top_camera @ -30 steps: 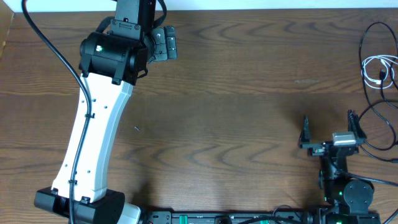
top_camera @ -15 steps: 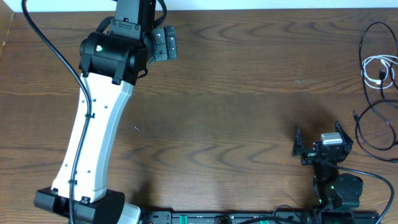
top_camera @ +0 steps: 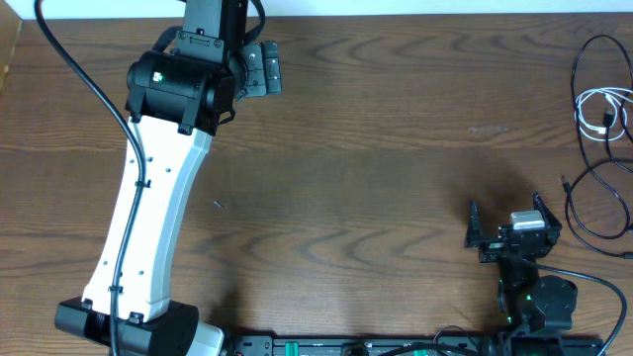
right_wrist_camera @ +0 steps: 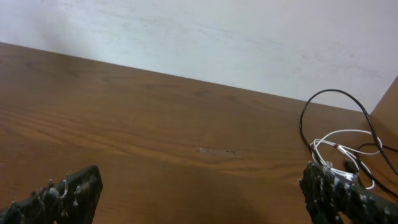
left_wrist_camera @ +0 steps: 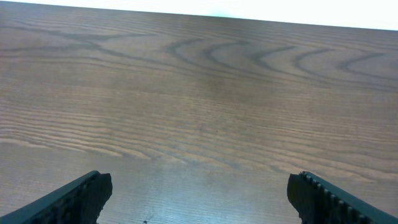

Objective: Untangle cables

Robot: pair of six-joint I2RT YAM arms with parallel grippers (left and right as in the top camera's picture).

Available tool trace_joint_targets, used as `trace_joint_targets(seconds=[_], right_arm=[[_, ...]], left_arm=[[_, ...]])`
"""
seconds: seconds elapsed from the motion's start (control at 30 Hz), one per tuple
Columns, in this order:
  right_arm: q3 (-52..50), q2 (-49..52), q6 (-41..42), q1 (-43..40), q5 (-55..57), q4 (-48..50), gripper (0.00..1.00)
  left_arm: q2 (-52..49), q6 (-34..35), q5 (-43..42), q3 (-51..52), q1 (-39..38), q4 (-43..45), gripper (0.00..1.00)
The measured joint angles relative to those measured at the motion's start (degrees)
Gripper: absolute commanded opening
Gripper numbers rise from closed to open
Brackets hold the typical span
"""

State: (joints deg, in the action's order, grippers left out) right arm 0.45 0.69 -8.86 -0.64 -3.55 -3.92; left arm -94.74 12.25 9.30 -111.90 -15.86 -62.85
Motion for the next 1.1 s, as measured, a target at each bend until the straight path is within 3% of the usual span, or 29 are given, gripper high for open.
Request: trace_joint_targets(seconds=[0.5, 0.8, 1.1], right_arm=[[0.0, 0.0, 0.0, 0.0, 0.0, 0.0, 0.99], [0.0, 0.0, 0.0, 0.0, 0.0, 0.0, 0.99], [0.0, 0.0, 0.0, 0.0, 0.2, 0.0, 0.99]], left_arm=[[0.0, 0.0, 0.2, 0.0, 0.0, -0.8, 0.96], [4.2, -1.6, -2.0, 9.0, 3.3, 14.4, 0.96], [18.8, -6.1, -9.9, 27.6, 9.4, 32.5, 0.96]])
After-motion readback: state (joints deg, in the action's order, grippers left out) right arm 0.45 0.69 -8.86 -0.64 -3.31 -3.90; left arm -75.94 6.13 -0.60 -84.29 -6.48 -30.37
